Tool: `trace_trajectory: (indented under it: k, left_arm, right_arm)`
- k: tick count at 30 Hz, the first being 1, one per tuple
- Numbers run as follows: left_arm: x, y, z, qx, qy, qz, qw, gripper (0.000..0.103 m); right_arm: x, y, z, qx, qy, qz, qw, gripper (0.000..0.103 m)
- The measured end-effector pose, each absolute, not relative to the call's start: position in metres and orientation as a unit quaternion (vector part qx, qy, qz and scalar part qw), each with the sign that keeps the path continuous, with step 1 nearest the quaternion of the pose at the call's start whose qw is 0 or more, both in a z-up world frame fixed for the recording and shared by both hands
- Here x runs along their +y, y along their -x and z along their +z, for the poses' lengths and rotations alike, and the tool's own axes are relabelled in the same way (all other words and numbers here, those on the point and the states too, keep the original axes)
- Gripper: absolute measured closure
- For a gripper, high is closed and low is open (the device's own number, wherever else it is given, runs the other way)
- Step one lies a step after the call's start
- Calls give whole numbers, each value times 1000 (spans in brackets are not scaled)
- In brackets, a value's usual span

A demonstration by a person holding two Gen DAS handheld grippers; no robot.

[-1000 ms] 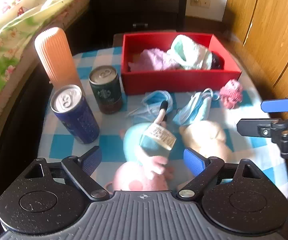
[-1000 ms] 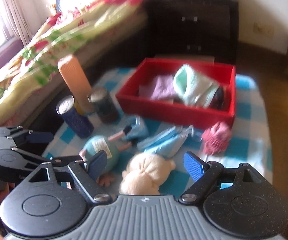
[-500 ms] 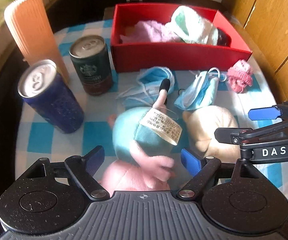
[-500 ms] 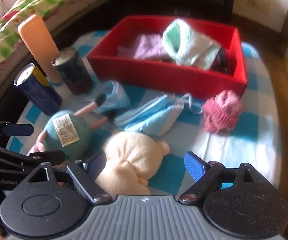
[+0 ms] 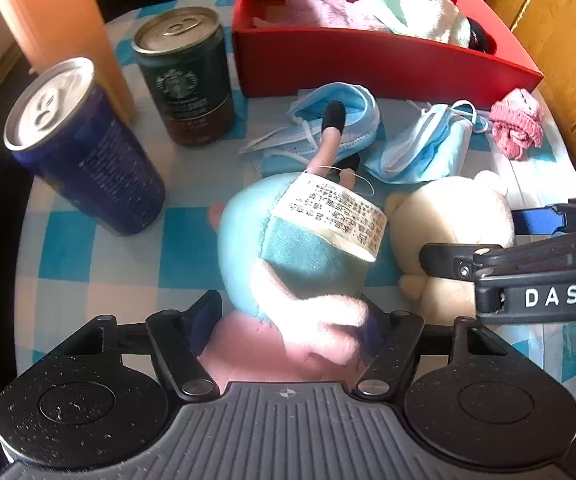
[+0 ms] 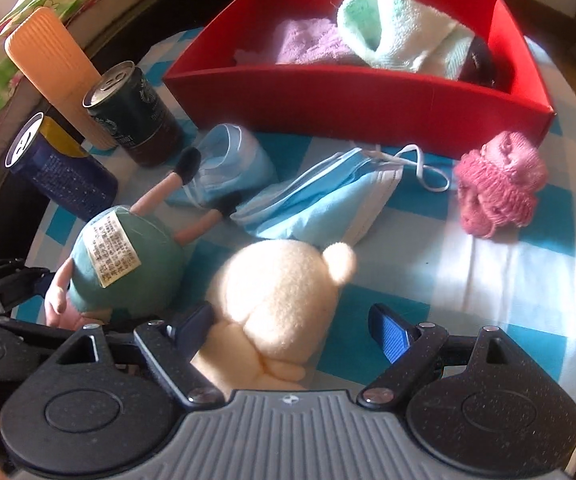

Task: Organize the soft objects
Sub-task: 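Close left tool on the pig plush while right tool grasps the bear plush, then lift the pig plush with left tool while right tool lifts the bear toward the box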

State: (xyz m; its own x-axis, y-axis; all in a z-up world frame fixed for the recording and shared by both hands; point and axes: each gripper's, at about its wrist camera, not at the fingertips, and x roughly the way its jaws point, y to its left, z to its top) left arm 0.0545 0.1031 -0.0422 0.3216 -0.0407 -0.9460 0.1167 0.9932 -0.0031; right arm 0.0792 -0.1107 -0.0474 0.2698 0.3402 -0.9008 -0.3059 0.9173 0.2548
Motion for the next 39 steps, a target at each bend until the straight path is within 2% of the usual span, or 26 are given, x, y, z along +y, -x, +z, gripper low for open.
trace_trajectory:
  k: [8, 10, 12, 13, 14, 16, 19, 22, 32, 39]
  left_arm:
    - [115, -47, -41, 577, -28, -30, 816, 37]
    - [115, -47, -40, 577, -30, -27, 816, 37]
    - [115, -46, -40, 576, -30, -27, 816, 37]
    - [115, -46, -40, 577, -29, -26, 816, 37]
    - [115, -45, -38, 577, -28, -29, 816, 37]
    - [114, -45, -36, 574, -21, -36, 818, 37]
    - [112, -42, -27, 565, -13, -44, 824, 38]
    - [113, -39, -19, 557, -6, -46, 829, 41]
    - [115, -35, 0, 531, 21, -43, 846, 42]
    - [113, -35, 1, 526, 29, -46, 849, 44]
  right_arm:
    - [-105, -81, -54, 579, -18, 203, 790, 39]
    - [-98, -79, -56, 573, -2, 204, 794, 36]
    - [-91, -76, -55, 563, 22, 209, 799, 39]
    - [-89, -75, -54, 558, 29, 213, 802, 45]
    - [-88, -73, -53, 555, 30, 221, 802, 58]
    - [-89, -74, -49, 556, 21, 233, 798, 69]
    - [-96, -77, -44, 559, -3, 248, 791, 72]
    - [-102, -74, -36, 550, -15, 263, 792, 73]
    - [-117, -60, 10, 486, -4, 258, 835, 74]
    - [-130, -62, 19, 475, -18, 247, 844, 74]
